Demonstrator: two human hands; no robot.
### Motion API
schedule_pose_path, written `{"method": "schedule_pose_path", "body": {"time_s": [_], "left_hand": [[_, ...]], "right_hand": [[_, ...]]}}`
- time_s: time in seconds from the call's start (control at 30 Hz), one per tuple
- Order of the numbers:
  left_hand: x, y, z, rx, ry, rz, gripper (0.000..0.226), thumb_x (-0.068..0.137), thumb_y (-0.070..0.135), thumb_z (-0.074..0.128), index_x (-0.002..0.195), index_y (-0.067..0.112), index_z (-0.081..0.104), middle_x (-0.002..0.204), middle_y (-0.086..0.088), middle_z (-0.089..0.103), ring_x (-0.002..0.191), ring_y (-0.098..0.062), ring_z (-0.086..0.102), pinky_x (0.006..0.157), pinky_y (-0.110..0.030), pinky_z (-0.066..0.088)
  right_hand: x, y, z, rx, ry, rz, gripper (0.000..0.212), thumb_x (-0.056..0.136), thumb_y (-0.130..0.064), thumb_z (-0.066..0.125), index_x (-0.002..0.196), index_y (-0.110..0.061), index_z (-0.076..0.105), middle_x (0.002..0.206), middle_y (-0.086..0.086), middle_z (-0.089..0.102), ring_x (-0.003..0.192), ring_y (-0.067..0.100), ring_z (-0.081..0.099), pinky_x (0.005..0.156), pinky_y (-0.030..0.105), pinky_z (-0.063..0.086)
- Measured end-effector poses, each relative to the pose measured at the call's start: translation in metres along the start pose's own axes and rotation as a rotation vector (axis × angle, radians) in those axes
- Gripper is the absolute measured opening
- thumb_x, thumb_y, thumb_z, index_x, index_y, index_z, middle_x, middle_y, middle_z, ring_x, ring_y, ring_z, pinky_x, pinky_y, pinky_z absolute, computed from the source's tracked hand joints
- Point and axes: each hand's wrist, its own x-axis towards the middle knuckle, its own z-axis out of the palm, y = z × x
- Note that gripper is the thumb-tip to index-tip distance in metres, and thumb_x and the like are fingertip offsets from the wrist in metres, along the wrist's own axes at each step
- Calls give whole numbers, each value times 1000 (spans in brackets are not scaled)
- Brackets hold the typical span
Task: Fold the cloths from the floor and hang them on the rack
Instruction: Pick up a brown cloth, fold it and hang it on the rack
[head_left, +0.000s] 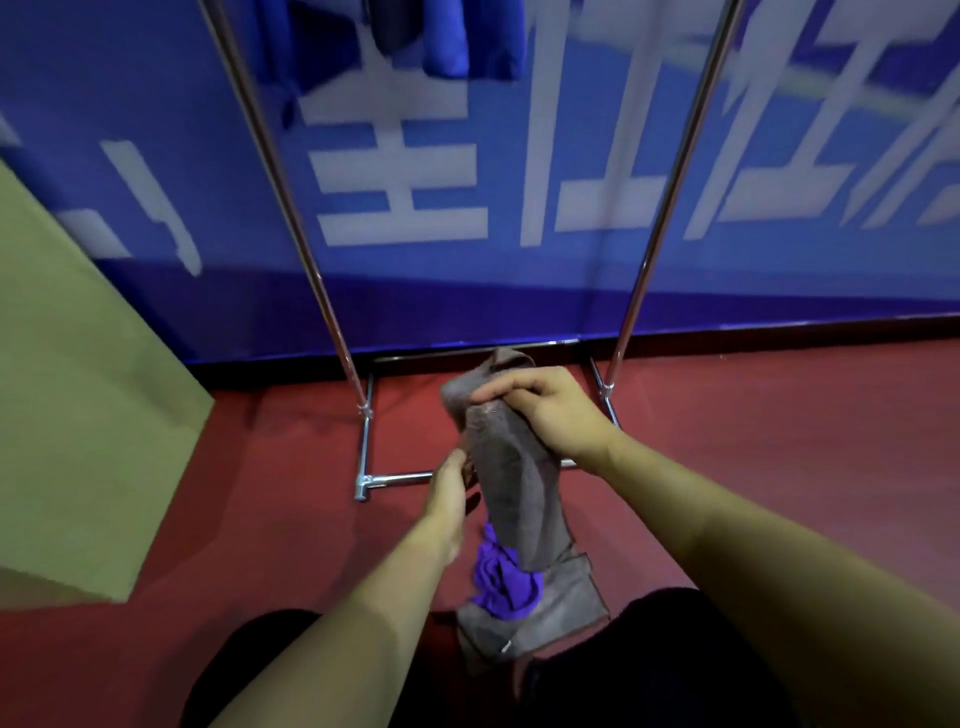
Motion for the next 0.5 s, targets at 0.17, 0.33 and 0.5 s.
{"method": "schedule_pose_path", "body": {"time_s": [0.17,0.33,0.5], "left_hand": [[-38,51,-14,99,-1,502,40,85,27,50,120,16,65,123,5,66,112,-1,60,100,-20,44],[-71,101,-37,296,-52,777,90,73,21,60,156,21,22,159,3,31,145,-5,31,118,-19,23],[-101,130,-57,583,-187,816,53,78,42,57,129,28,63,145,-2,55,139,-13,45,120,-37,30]], "right_hand": [[-17,-65,-10,183,-112,-37,32,86,8,46,81,-3,76,87,13,75,84,18,67,80,24,51],[-34,-100,-15,234,-116,-56,29,85,11,43,75,3,69,76,6,75,74,13,69,72,22,52],[-46,-121,-13,214,-98,-105,25,81,0,48,77,-7,72,85,18,73,80,24,65,76,32,50]]}}
